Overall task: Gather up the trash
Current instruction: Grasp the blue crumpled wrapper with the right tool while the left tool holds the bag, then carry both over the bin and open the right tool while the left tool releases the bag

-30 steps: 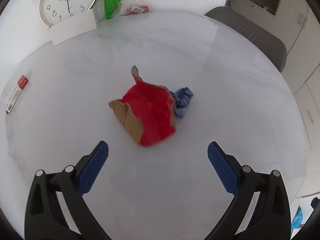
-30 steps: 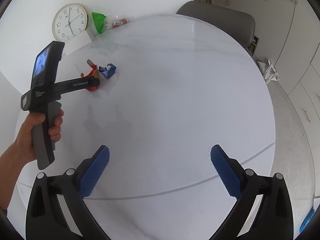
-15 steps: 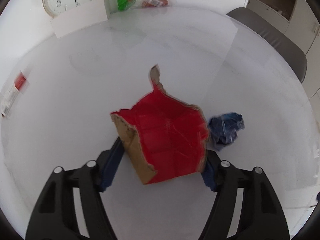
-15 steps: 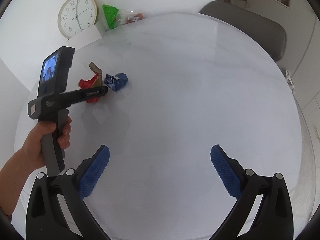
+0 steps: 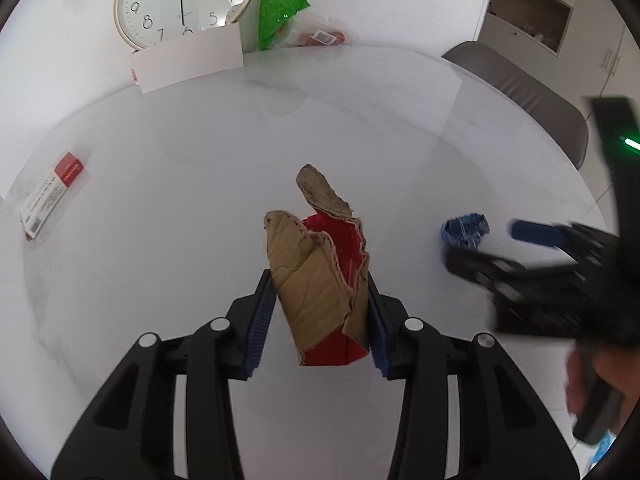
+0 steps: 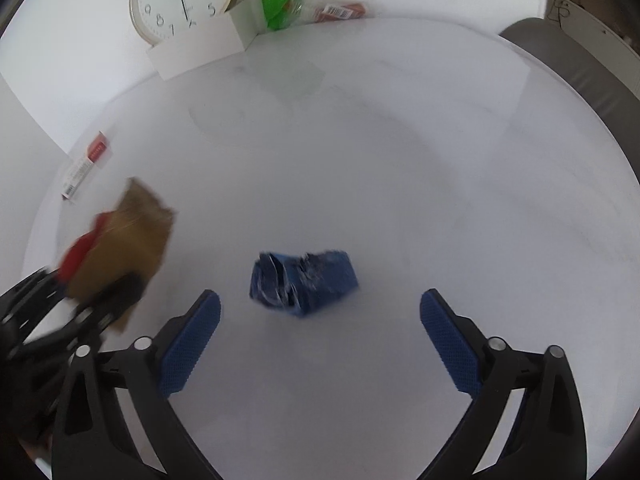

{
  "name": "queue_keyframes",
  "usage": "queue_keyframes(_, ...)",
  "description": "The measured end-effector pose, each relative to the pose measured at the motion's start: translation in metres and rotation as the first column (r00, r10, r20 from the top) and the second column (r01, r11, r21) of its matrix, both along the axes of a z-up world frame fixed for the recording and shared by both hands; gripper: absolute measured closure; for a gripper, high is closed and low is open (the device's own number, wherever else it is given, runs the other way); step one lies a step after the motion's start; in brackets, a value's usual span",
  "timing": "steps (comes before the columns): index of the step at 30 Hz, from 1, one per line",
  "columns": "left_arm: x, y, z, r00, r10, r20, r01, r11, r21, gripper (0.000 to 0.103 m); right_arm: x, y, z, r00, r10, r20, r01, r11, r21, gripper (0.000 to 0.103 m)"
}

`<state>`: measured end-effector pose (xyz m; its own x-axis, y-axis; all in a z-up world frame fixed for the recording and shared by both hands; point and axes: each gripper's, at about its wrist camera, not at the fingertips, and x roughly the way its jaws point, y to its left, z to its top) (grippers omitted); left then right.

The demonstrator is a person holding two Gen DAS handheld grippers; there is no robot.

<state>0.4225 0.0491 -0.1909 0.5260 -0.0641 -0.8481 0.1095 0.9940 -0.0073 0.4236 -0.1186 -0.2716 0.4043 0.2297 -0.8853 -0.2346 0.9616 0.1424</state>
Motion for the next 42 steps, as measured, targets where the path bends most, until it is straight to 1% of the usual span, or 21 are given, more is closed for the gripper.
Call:
queue_keyframes(1, -0.008, 0.002, 0.003, 1.0, -0.006, 0.006, 0.006, 1.0, 0.009, 0.061, 0.002, 0.005, -0.004, 1.0, 0.007, -0.003, -0.007, 1.0, -0.012, 0.016)
queue_keyframes(2, -0.015, 0.004, 0.006, 1.0, -0.012, 0.009, 0.012, 1.0, 0.013, 0.061, 0.003, 0.009, -0.006, 1.0, 0.012, -0.006, -0.012, 1.0, -0.024, 0.027)
queue_keyframes(4, -0.026, 0.007, 0.011, 1.0, -0.025, 0.009, 0.025, 1.0, 0.015, 0.062, 0.003, 0.015, -0.005, 1.0, 0.022, 0.016, -0.021, 0.997, -0.068, 0.044)
queue_keyframes(5, -0.032, 0.008, 0.013, 0.999, -0.032, 0.011, 0.032, 0.999, 0.014, 0.062, 0.002, 0.016, -0.004, 1.0, 0.028, 0.016, -0.026, 0.998, -0.065, 0.063)
queue_keyframes(6, -0.038, 0.008, 0.017, 0.999, -0.041, 0.016, 0.041, 0.999, 0.01, 0.062, 0.003, 0.016, -0.003, 1.0, 0.027, 0.011, -0.026, 0.999, -0.048, 0.067)
queue_keyframes(8, -0.047, 0.006, 0.021, 0.998, -0.054, 0.018, 0.054, 0.999, -0.003, 0.062, -0.002, 0.012, 0.005, 1.0, 0.016, 0.018, -0.016, 1.0, -0.025, 0.067)
queue_keyframes(10, -0.058, 0.002, 0.026, 0.997, -0.081, 0.011, 0.081, 0.996, -0.04, 0.062, -0.013, 0.009, 0.014, 1.0, 0.02, 0.022, -0.019, 1.0, -0.022, 0.067)
queue_keyframes(13, -0.08, -0.012, 0.031, 0.992, -0.127, 0.004, 0.127, 0.991, -0.052, 0.062, -0.043, -0.002, 0.036, 0.999, 0.025, 0.034, -0.025, 1.0, -0.01, 0.067)
queue_keyframes(16, -0.108, -0.03, 0.04, 0.984, -0.178, 0.003, 0.178, 0.983, -0.048, 0.062, -0.088, -0.018, 0.06, 0.998, 0.017, 0.056, -0.016, 1.0, -0.017, 0.067)
queue_keyframes(19, -0.142, -0.047, 0.051, 0.973, -0.23, -0.006, 0.229, 0.972, -0.053, 0.062, -0.141, -0.043, 0.078, 0.998, -0.015, 0.054, 0.016, 1.0, -0.012, 0.067)
queue_keyframes(20, -0.154, -0.052, 0.055, 0.969, -0.247, -0.011, 0.246, 0.968, -0.054, 0.061, -0.166, -0.054, 0.085, 0.998, -0.032, 0.049, 0.032, 0.999, -0.009, 0.067)
queue_keyframes(22, -0.18, -0.064, 0.061, 0.96, -0.279, -0.023, 0.278, 0.959, -0.056, 0.061, -0.2, -0.069, 0.092, 0.997, -0.06, 0.042, 0.06, 0.998, -0.006, 0.066)
queue_keyframes(24, -0.205, -0.075, 0.066, 0.95, -0.311, -0.027, 0.309, 0.949, -0.055, 0.061, -0.243, -0.087, 0.099, 0.995, -0.099, 0.031, 0.099, 0.995, -0.01, 0.066)
queue_keyframes(27, -0.243, -0.094, 0.072, 0.935, -0.352, -0.039, 0.349, 0.935, -0.063, 0.061, -0.297, -0.108, 0.105, 0.988, -0.151, 0.023, 0.151, 0.988, -0.008, 0.066)
queue_keyframes(31, -0.282, -0.115, 0.078, 0.916, -0.397, -0.061, 0.392, 0.916, -0.081, 0.061, -0.366, -0.135, 0.108, 0.977, -0.215, 0.009, 0.215, 0.977, -0.006, 0.065)
queue_keyframes(35, -0.317, -0.137, 0.082, 0.886, -0.458, -0.075, 0.45, 0.887, -0.1, 0.061, -0.426, -0.162, 0.106, 0.958, -0.287, -0.009, 0.287, 0.958, -0.002, 0.065)
queue_keyframes(39, -0.344, -0.158, 0.084, 0.856, -0.51, -0.079, 0.503, 0.859, -0.098, 0.061, -0.469, -0.182, 0.101, 0.939, -0.344, -0.027, 0.344, 0.939, 0.003, 0.065)
queue_keyframes(42, -0.361, -0.174, 0.085, 0.831, -0.55, -0.081, 0.544, 0.835, -0.089, 0.061, -0.5, -0.195, 0.096, 0.931, -0.362, -0.036, 0.363, 0.932, 0.007, 0.065)
